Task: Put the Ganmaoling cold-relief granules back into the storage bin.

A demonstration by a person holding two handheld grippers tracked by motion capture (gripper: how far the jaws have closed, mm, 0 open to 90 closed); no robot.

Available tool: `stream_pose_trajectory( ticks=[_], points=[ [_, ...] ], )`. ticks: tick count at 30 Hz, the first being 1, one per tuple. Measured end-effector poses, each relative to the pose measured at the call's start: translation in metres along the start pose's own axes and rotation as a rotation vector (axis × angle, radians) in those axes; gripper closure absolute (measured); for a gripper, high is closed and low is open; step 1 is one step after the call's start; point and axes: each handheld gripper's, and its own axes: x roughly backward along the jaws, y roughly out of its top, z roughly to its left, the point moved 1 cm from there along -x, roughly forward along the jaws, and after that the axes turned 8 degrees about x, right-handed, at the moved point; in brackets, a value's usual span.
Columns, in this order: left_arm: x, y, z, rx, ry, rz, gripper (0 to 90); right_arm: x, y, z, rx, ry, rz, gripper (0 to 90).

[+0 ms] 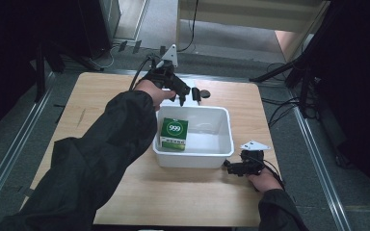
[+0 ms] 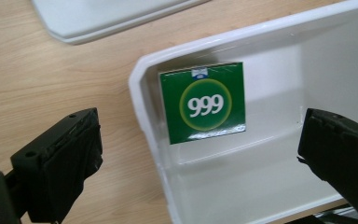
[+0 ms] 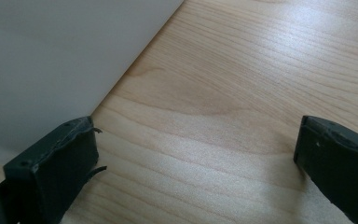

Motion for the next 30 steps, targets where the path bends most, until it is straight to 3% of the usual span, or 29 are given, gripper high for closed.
stream_pose_trajectory(
  ticks=[14,18,23,30],
  points=[
    [0.014,-0.002,0.054,0.018,-0.015,-0.023,0.5,0.000,0.000,0.000,0.002,-0.002,0.000,0.0],
    [0.011,-0.005,0.075,0.013,-0.022,-0.040,0.5,0.000,0.000,0.000,0.002,-0.007,0.000,0.0],
    [0.003,-0.010,0.099,0.035,-0.042,-0.043,0.6,0.001,-0.001,0.001,-0.001,-0.010,0.000,0.0],
    [-0.007,-0.018,0.126,0.054,-0.035,-0.066,0.6,0.001,-0.001,0.001,-0.001,-0.010,0.000,0.0]
  ],
)
